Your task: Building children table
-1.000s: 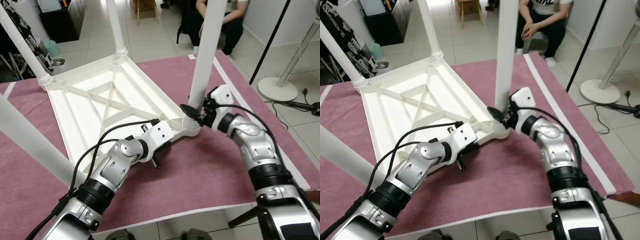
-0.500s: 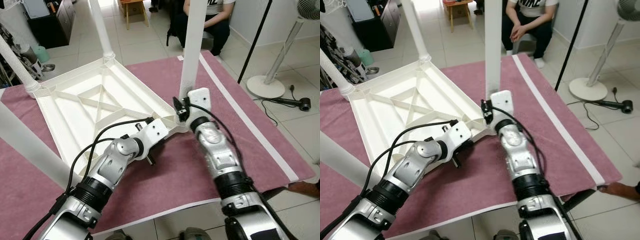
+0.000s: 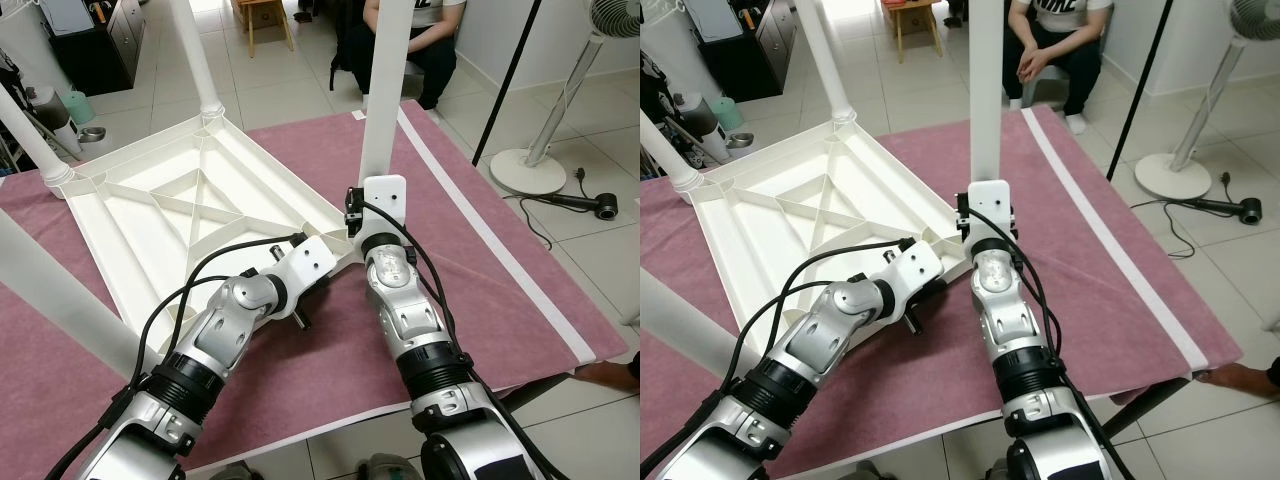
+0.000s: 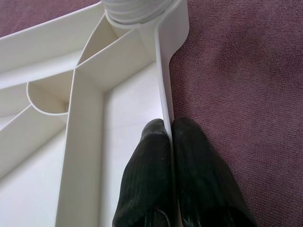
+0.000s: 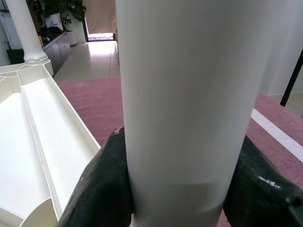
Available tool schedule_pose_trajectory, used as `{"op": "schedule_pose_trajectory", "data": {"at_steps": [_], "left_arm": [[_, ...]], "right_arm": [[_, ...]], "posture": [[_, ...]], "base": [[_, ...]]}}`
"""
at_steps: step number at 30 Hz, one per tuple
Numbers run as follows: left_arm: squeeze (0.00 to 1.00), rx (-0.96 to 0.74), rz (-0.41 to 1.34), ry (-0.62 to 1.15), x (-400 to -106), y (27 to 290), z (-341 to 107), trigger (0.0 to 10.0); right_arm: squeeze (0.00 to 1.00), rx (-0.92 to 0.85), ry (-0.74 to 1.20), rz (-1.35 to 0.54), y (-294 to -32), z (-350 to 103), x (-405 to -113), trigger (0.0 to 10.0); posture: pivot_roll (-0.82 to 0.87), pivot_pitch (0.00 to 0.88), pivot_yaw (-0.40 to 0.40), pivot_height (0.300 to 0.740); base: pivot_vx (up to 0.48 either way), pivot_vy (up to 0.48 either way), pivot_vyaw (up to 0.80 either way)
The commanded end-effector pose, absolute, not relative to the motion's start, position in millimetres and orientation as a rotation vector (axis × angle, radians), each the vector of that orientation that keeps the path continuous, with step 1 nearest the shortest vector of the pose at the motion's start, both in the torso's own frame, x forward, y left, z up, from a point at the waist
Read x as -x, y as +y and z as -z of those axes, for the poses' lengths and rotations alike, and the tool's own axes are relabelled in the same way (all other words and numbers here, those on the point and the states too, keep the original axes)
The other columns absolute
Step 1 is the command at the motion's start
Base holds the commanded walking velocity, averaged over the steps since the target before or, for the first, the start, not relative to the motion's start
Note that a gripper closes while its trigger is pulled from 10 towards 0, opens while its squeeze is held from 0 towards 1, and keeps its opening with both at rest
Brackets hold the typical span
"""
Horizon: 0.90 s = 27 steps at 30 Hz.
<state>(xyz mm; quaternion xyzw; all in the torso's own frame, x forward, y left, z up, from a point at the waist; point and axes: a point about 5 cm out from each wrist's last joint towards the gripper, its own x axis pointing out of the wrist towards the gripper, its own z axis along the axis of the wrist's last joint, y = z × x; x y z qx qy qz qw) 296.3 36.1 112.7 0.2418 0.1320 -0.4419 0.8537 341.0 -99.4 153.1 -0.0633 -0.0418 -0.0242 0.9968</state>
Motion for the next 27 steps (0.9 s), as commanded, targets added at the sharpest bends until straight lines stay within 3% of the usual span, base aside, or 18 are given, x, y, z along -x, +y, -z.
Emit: {"op": "schedule_pose_trajectory", "data": {"at_steps": [1, 2, 8, 9, 14, 15, 18, 20, 22, 27], "left_arm": [[0.00, -0.528, 0.974, 0.329, -287, 35, -100, 0.0], [0.00, -0.527, 0.975, 0.328, -288, 34, -100, 0.0], [0.00, -0.527, 0.976, 0.328, -288, 34, -100, 0.0], [0.00, -0.528, 0.976, 0.327, -288, 34, -100, 0.0], [0.00, -0.528, 0.973, 0.328, -288, 35, -100, 0.0], [0.00, -0.528, 0.971, 0.329, -288, 36, -99, 0.0], [0.00, -0.528, 0.971, 0.329, -288, 36, -99, 0.0], [0.00, -0.528, 0.970, 0.330, -287, 37, -99, 0.0], [0.00, -0.532, 0.978, 0.329, -287, 37, -99, 0.0], [0.00, -0.536, 0.986, 0.326, -287, 37, -101, 0.0]], "right_arm": [[0.00, 0.131, -0.023, 0.063, -104, -144, -344, 10.0], [1.00, 0.120, -0.037, 0.035, -102, -146, -343, 10.0], [1.00, 0.111, -0.047, 0.009, -100, -148, -343, 10.0], [0.00, 0.093, -0.069, -0.076, -94, -152, -341, 10.0], [0.00, 0.111, -0.101, -0.300, -102, -160, -334, 10.0], [0.00, 0.166, -0.111, -0.444, -117, -163, -325, 10.0], [0.00, 0.166, -0.111, -0.444, -117, -163, -325, 10.0], [0.00, 0.202, -0.093, -0.549, -131, -164, -317, 10.0], [0.00, 0.325, -0.020, -0.729, -164, -165, -305, 10.0], [0.00, 0.393, 0.012, -0.727, -180, -168, -315, 10.0]], "posture": [[-0.02, 0.000, 0.126, 0.740], [-0.02, 0.000, 0.127, 0.740], [-0.02, 0.000, 0.127, 0.740], [-0.02, 0.000, 0.127, 0.740], [-0.02, 0.000, 0.120, 0.740], [-0.02, 0.000, 0.118, 0.740], [-0.02, 0.000, 0.118, 0.740], [-0.02, 0.000, 0.119, 0.740], [-0.02, 0.000, 0.130, 0.740], [-0.01, 0.000, 0.137, 0.740]], "base": [[0.000, 0.000, 0.00], [0.000, 0.000, 0.00], [0.000, 0.000, 0.00], [0.000, 0.000, 0.00], [0.000, 0.000, 0.00], [0.000, 0.000, 0.00], [0.000, 0.000, 0.00], [0.000, 0.000, 0.00], [0.000, 0.000, 0.00], [0.000, 0.000, 0.00]]}}
